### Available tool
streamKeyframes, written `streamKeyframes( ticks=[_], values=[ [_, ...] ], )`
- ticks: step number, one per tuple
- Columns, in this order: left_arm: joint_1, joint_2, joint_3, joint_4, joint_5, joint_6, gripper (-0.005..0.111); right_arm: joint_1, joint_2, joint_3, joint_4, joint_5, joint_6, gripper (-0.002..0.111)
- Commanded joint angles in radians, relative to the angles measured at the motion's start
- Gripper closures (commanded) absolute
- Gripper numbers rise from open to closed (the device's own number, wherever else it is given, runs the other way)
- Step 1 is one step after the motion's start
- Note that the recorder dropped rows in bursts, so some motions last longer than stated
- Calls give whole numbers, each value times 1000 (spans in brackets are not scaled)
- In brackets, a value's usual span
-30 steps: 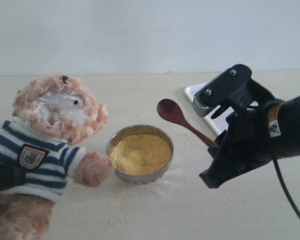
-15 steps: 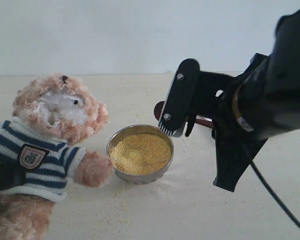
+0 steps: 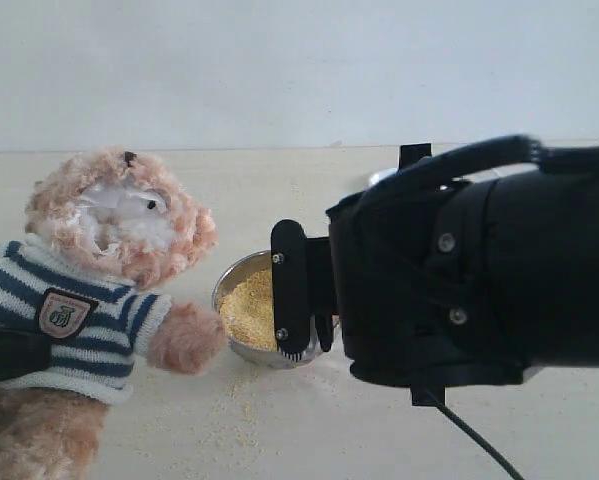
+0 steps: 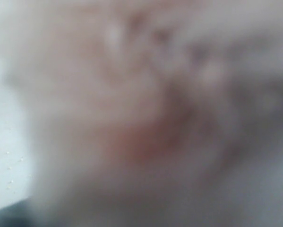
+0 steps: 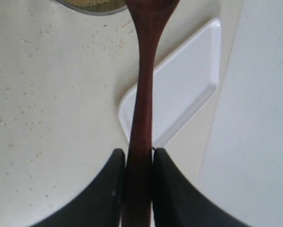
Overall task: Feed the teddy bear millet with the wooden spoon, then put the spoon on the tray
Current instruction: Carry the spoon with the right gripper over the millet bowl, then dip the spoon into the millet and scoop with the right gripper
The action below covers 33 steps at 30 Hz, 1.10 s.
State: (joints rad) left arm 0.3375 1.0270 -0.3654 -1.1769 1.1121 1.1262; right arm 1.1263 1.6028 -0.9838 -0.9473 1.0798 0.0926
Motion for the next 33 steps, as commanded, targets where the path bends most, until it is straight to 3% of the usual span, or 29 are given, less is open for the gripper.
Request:
streamKeyframes(
  ticks=[1,33],
  values=[
    [2,-8,2,-21,9,1,102,3,36,-12,-56,7,3,107],
    [2,-8,2,-20,9,1,102,24,189,-77,-91,15,0,107]
  ],
)
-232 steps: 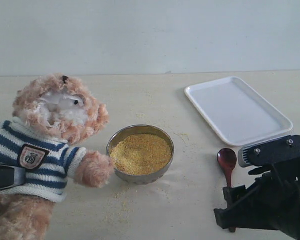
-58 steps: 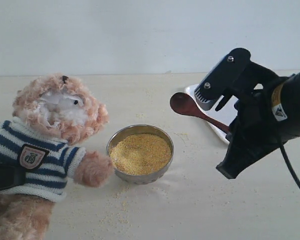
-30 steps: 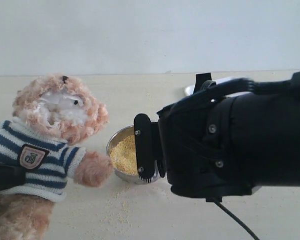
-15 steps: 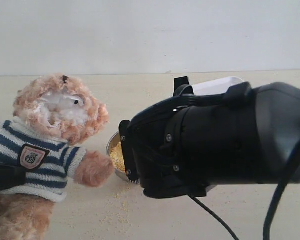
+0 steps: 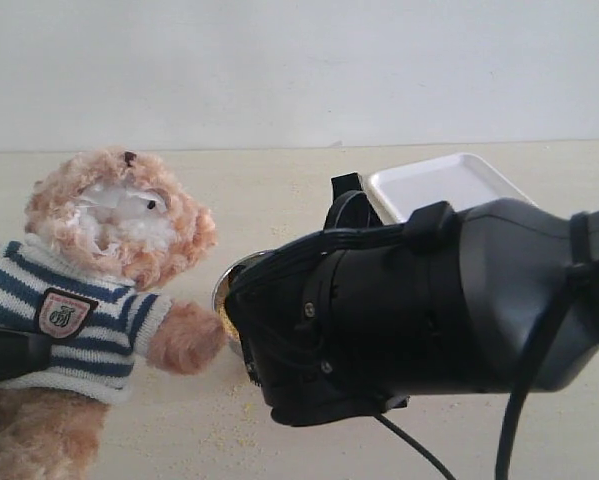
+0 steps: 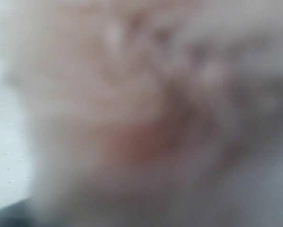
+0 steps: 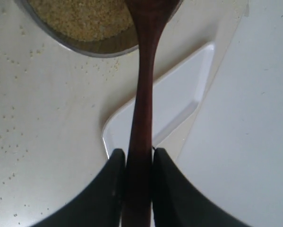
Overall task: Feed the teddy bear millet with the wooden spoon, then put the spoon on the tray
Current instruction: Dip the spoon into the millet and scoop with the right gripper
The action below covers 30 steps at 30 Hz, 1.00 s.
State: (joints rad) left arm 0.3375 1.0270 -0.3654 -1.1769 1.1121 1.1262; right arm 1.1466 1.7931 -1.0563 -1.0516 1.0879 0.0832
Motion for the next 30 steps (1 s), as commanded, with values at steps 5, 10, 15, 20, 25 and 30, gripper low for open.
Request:
streamKeyframes(
  ticks=[5,10,15,20,25,30],
  values=[
    [2,-8,2,-20,9,1,102,31,-1,-3,39,3,7,107],
    [2,-8,2,-20,9,1,102,38,33,-3,104,-1,4,107],
    [2,-8,2,-20,9,1,102,38,31,-26,178,-37,43,107],
    [2,-8,2,-20,9,1,102,29,31,-90,245,-41,60,107],
    [2,-8,2,-18,9,1,102,-4,28,-113,354,-41,60,107],
    [2,-8,2,-18,9,1,102,-33,-8,-113,376,-49,67,107]
  ],
)
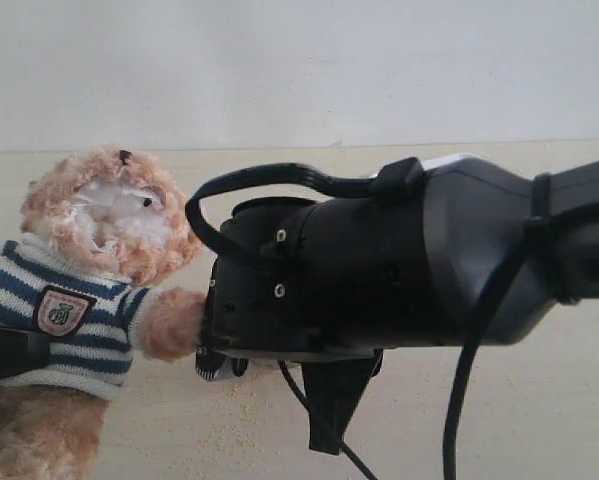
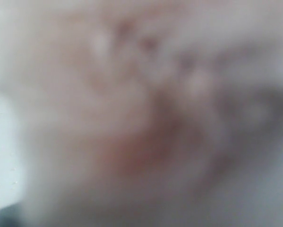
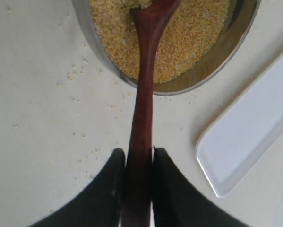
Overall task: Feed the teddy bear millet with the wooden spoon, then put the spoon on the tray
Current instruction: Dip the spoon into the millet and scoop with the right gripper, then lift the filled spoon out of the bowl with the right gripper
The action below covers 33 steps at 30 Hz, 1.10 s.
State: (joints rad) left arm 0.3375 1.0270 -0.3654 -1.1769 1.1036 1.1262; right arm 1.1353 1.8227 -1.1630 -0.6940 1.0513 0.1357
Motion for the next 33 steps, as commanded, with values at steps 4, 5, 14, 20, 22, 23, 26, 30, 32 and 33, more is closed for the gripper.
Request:
streamKeyframes(
  ticks=[4,5,14,20,22,23,26,30,32,33],
  values=[
    [2,-8,2,-18,18,1,102,-48,-71,-7,57,-20,14,107],
    [2,-8,2,-18,18,1,102,-56,-78,-7,76,-20,14,107],
    [2,-8,2,-18,18,1,102,-151,-115,-7,300,-97,-8,107],
    [2,-8,2,-18,18,1,102,-198,-127,-5,410,-118,-43,107],
    [2,-8,2,-18,18,1,102,-222,-147,-5,445,-135,-43,107],
    [2,-8,2,-18,18,1,102,-246,-170,0,475,-149,-47,107],
    [2,-8,2,-18,18,1,102,-291,-222,20,559,-140,-81,107],
    [2,-8,2,-18,18,1,102,-330,-344,122,777,-199,-203,107],
    [2,-8,2,-18,18,1,102,-366,-394,170,838,-245,-227,107],
    [2,-8,2,-18,18,1,102,-382,-406,185,854,-259,-232,107]
  ],
)
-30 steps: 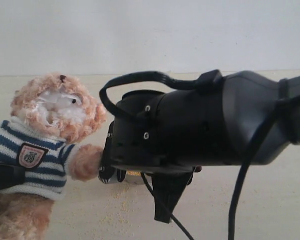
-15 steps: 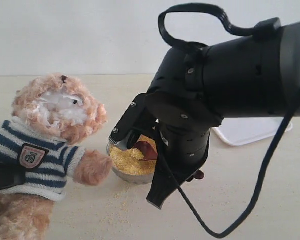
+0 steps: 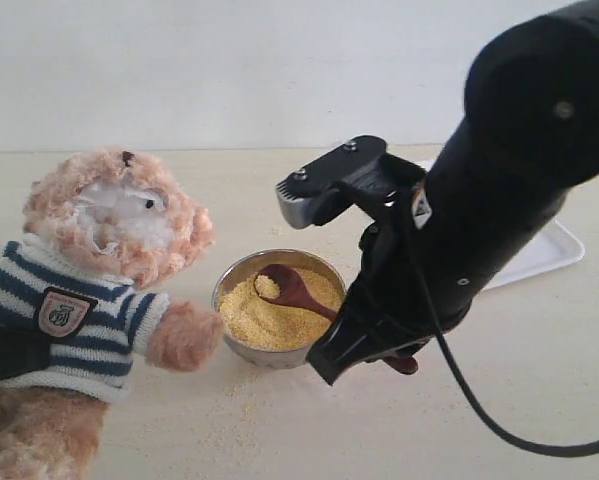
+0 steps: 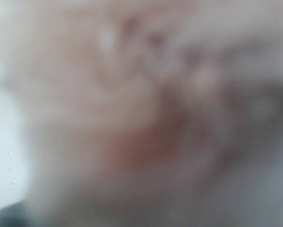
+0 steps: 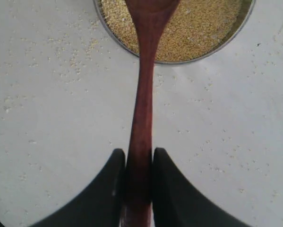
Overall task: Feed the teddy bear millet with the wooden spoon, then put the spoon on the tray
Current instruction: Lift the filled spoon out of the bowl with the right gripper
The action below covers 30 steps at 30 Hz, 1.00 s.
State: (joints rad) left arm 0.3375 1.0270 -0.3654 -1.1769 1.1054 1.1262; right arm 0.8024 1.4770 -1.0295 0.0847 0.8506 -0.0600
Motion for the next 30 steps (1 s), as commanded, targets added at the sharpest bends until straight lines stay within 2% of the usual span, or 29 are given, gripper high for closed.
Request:
streamKeyframes(
  ticks=[1,7,13,30],
  values=[
    [2,-8,2,-18,16,1,102,-77,-71,74,93,-65,-38,107],
    [2,-8,2,-18,16,1,102,-96,-72,79,268,-26,-181,107],
    [2,-8,2,-18,16,1,102,-96,-72,79,247,-78,-152,107],
    [2,-8,2,-18,16,1,102,-96,-141,43,114,102,-184,107]
  ],
)
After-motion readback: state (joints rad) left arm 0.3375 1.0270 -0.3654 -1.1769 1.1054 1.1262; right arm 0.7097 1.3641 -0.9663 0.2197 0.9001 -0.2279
